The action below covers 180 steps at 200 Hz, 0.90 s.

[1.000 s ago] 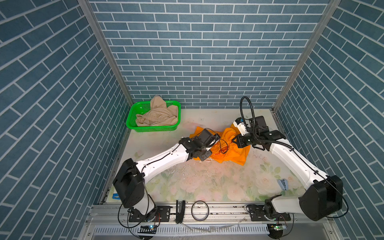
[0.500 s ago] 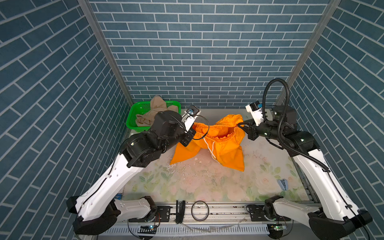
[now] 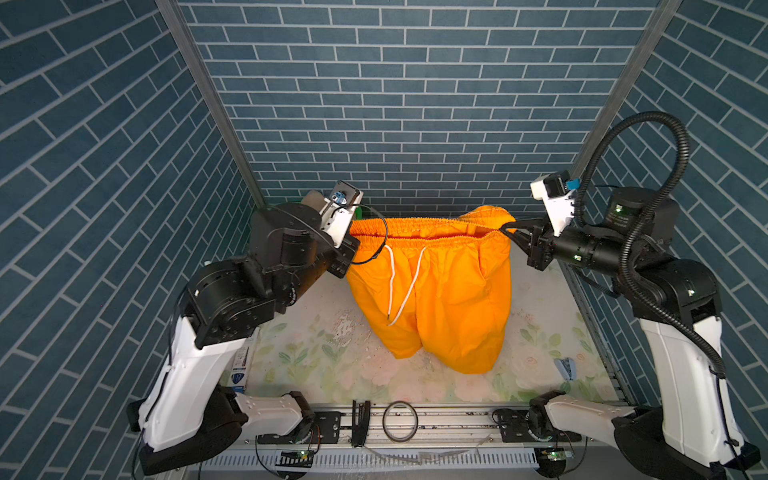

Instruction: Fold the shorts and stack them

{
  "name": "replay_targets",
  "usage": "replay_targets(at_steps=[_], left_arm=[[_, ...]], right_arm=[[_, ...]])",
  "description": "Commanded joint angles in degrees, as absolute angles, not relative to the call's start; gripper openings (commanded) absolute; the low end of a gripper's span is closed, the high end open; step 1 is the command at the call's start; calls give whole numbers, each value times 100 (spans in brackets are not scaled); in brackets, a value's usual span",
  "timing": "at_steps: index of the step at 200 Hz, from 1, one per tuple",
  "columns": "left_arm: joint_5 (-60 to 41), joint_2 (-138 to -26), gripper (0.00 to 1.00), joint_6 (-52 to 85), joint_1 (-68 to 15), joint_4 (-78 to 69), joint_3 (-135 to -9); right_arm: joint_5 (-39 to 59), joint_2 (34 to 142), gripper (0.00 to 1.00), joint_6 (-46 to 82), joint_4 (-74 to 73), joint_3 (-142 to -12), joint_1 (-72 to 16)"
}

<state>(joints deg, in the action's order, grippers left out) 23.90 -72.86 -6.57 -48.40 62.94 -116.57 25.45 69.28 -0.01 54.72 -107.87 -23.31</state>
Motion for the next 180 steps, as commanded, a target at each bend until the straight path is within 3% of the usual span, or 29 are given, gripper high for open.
replay_targets(at_steps=[1,23,43,83,143,180], left_arm=[[2294,-7461,0,-414,-4491,6186,-10778],[1447,-7678,0,-107,-3871,5662,-9858],[1339,-7938,0,-81,-3603,5244,-9182],[1161,-8373,0,-6,-3423,4395,-7968],[814,-8825,0,423,-3204,3467,-6741],[756,-9023,0,519,-3146,3231,-6506]], right_arm=[[1989,7072,0,26,5457,-9925,-2292],[1696,7124,0,46,5097,-9122,-2294],[1513,7496,0,-53,5073,-8774,-2292],[2133,8521,0,-168,4371,-8176,-2301],[2450,10456,0,-185,3417,-8673,-2421],[2636,10961,33,-193,3095,-9000,-2427]])
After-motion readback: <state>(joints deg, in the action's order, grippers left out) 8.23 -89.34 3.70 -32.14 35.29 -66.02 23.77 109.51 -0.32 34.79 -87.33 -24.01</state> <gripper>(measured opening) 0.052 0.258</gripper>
